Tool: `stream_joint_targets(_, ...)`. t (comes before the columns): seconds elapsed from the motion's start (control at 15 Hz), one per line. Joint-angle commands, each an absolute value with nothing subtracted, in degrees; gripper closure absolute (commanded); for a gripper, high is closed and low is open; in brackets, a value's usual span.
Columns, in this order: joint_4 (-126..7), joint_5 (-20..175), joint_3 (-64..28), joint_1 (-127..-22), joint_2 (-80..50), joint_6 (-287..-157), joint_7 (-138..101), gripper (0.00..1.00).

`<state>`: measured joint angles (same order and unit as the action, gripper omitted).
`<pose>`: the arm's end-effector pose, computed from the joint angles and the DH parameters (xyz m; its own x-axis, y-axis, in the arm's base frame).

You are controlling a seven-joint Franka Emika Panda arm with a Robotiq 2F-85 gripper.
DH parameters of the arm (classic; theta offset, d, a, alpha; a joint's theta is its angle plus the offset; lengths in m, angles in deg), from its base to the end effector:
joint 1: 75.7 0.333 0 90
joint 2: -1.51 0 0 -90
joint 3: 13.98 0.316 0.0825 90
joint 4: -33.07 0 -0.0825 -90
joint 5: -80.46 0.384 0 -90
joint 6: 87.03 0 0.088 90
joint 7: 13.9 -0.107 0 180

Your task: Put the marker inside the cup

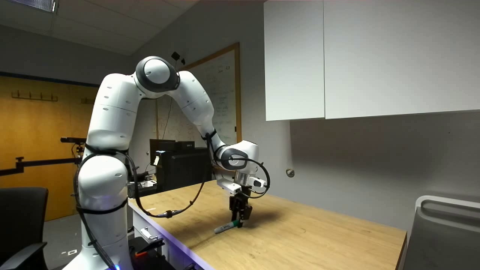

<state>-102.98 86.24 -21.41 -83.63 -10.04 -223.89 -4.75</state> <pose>0.4687 -0.1294 0.2254 0.9676 -0.1791 -0.1779 -0.1919 -0.9797 -0.0573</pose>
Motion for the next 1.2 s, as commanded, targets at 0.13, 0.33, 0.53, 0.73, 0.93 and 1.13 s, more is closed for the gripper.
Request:
stream_joint_targets(0.13,-101.19,87.24,-20.61,-84.53,-9.58,-222.24,-3.21,0.95)
stream_joint_targets(0.33,-101.21,87.57,-20.55,-84.5,-8.3,-222.37,-3.54,0.91)
stream_joint_targets(0.53,-101.66,87.7,-20.8,-83.92,-5.06,-223.68,-6.66,0.91)
stream_joint_targets(0.73,-102.66,87.26,-21.08,-82.78,0.25,-226.91,-14.51,0.91)
stream_joint_targets(0.93,-103.32,86.61,-20.33,-81.66,5.67,-229.9,-22.85,0.91)
stream_joint_targets(1.13,-103.73,85.11,-18.33,-80.7,9.49,-234.93,-32.69,0.91)
